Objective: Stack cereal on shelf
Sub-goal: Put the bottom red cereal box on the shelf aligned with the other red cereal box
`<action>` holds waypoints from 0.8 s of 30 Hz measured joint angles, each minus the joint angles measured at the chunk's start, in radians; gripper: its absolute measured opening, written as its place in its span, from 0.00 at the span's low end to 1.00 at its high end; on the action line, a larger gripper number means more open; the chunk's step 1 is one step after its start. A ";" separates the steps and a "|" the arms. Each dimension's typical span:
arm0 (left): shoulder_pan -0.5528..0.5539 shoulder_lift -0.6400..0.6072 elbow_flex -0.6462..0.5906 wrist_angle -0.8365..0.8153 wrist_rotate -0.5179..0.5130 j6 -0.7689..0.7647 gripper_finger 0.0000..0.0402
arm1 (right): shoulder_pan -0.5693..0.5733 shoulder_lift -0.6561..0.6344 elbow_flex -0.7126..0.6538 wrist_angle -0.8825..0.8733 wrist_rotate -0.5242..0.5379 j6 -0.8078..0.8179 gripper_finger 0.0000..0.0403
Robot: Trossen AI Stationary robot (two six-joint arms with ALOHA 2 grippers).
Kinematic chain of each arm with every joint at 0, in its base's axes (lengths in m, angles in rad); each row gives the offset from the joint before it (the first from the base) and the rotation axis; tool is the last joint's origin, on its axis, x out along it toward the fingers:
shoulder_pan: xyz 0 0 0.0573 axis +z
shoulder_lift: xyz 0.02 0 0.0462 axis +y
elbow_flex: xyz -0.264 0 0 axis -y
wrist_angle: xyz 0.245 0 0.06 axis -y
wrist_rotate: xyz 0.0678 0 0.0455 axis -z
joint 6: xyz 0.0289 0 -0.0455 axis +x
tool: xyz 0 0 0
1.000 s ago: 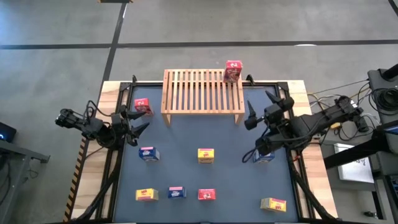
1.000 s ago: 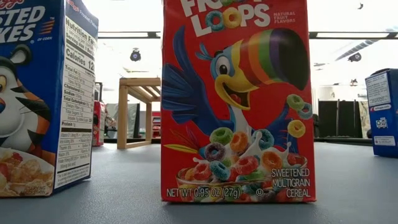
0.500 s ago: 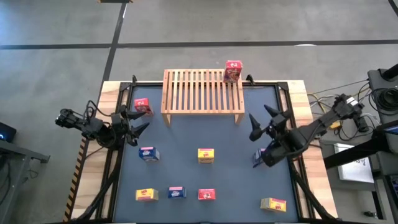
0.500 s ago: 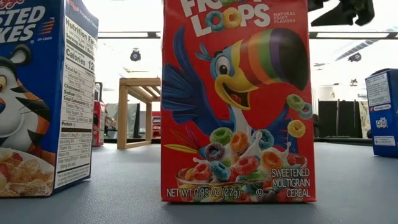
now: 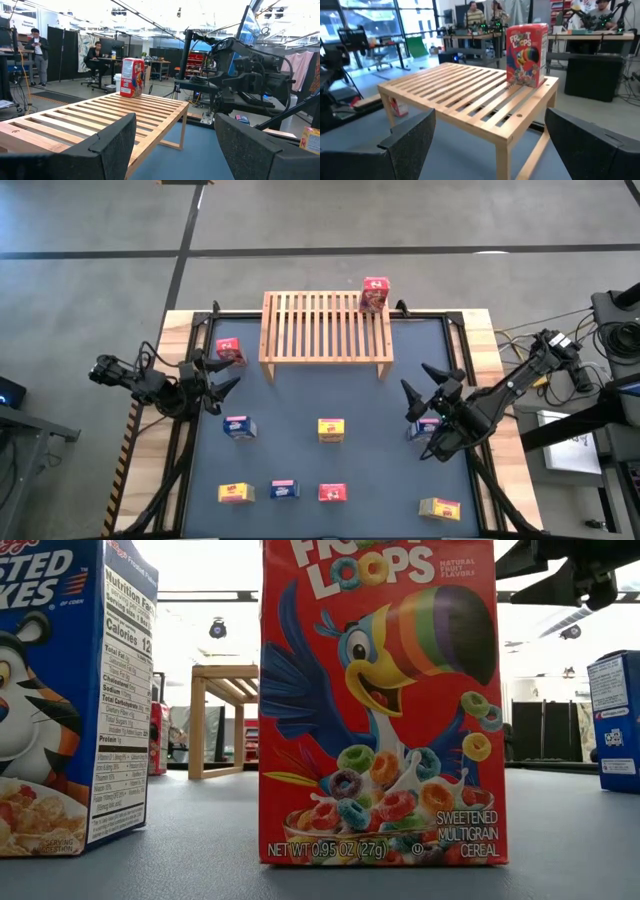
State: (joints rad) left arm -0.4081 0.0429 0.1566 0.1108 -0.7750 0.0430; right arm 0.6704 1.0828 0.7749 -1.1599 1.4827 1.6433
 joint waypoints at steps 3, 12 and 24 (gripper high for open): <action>0.000 0.000 0.000 0.000 0.000 0.000 0.63 | 0.000 0.000 0.000 0.000 -0.017 -0.016 0.90; 0.000 0.000 0.000 0.000 0.000 0.000 0.63 | 0.002 -0.001 0.011 0.052 -0.033 -0.078 0.90; 0.000 0.000 0.000 0.000 0.000 0.000 0.63 | 0.094 -0.001 0.027 0.110 -0.037 -0.268 0.90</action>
State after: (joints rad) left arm -0.4081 0.0427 0.1566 0.1111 -0.7751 0.0430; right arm 0.7645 1.0821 0.8021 -1.0495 1.4455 1.3749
